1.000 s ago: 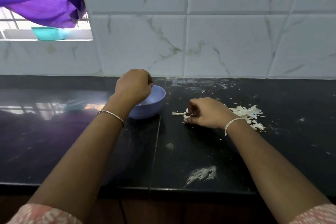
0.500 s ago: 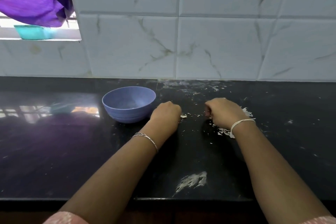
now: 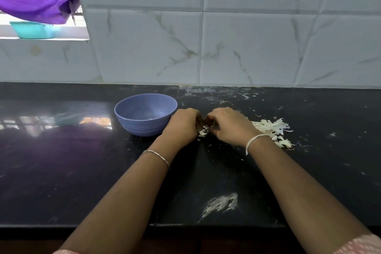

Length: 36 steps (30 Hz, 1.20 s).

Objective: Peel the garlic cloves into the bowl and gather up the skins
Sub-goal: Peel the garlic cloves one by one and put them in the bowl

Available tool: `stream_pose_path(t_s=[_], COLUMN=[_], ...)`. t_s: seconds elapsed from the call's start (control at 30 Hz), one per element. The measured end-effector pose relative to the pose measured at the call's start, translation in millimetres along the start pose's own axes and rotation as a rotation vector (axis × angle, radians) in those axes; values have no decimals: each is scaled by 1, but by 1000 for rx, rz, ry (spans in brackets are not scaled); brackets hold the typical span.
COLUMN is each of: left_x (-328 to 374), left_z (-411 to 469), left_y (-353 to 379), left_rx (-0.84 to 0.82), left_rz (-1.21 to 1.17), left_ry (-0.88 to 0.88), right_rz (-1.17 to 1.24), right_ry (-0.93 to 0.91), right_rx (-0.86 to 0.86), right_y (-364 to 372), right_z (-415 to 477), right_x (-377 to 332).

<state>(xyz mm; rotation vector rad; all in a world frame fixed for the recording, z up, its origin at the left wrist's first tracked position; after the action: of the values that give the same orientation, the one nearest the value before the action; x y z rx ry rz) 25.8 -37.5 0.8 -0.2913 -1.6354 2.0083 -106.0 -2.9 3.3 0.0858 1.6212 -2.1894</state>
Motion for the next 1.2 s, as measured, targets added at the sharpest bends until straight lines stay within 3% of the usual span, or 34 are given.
stream_pose_path(t_s=[0.2,0.37,0.57,0.77,0.87,0.97,1.2], left_x=[2,2,-1,-2,-2,-1,2], left_z=[-3,-3,-1,4,4,5,4], left_y=[1,3,8,9,7,8,5], left_rx=[45,0,34,67,94,99,169], left_rz=[108,187,72,-96,-139,-242,-339], left_ry=[27,5,-31,-61,-61,-80,-116], right_rz=[68,173,182,561,739,765,586], right_ry=[4,4,33,210,259,285,181], right_rx=[26,-95,-90,28,-32,-119,-310], right_y=[-2,5,2,-27,-33,-37,-56], right_z=[0,0,0,-13,-15,-11,6], right_x=[4,-2,-1,21,24,25,10])
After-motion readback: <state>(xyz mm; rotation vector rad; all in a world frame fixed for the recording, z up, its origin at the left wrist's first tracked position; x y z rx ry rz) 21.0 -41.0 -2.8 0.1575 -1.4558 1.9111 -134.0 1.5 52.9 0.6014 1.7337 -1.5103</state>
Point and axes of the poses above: each hand's wrist, its own z-axis towards the middle knuckle, its own y-axis out of the palm, x = y × z, the point moved 3 cm from there along z, towards the middle knuckle, and after that the axes turned 13 degrees about z, right-handed, at the moved point
